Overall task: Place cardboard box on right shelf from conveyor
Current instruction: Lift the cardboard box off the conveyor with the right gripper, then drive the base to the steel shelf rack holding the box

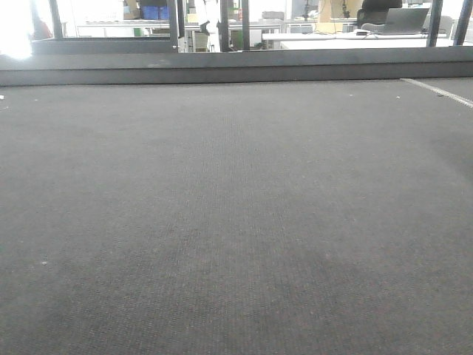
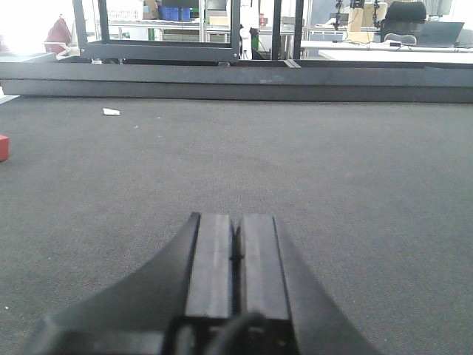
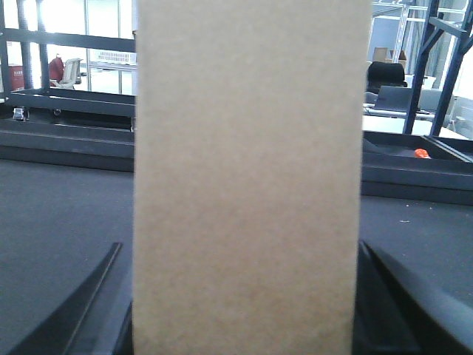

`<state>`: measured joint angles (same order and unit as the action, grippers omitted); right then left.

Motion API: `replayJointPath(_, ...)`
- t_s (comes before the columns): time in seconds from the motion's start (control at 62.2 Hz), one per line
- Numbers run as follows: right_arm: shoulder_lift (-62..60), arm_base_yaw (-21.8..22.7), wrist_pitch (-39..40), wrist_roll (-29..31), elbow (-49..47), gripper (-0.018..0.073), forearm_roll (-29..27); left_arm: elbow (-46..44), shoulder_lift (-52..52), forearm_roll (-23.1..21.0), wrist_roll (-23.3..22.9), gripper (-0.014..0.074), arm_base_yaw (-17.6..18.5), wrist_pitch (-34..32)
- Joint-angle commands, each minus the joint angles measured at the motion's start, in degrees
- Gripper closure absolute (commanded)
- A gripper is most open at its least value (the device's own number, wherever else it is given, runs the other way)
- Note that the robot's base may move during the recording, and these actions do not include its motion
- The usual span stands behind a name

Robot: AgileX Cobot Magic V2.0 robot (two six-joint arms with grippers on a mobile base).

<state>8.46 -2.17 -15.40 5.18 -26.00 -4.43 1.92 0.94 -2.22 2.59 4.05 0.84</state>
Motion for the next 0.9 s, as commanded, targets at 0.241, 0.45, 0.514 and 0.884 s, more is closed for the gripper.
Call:
replayJointPath(0.241,0.63,0.36,6.05,0.19,-1.73,0.0474,-0.07,0.35,0.34,-0.47,0.04,0.0713,0.05,-4.99)
replayJointPath(0.45,0.63,0.36,6.05,0.19,-1.73,0.0474,-0.07,0.35,0.34,-0.47,0.04,0.0713,0.05,-4.99)
replayJointPath(0.514,0.63,0.36,6.05,0.19,-1.73,0.0474,-0.07,0.35,0.34,-0.47,0.04,0.0713,0.05,-4.99)
replayJointPath(0.884,0.63,0.36,6.05,0.19,-1.73,0.0474,-0.07,0.35,0.34,-0.47,0.04,0.0713,0.05,-4.99)
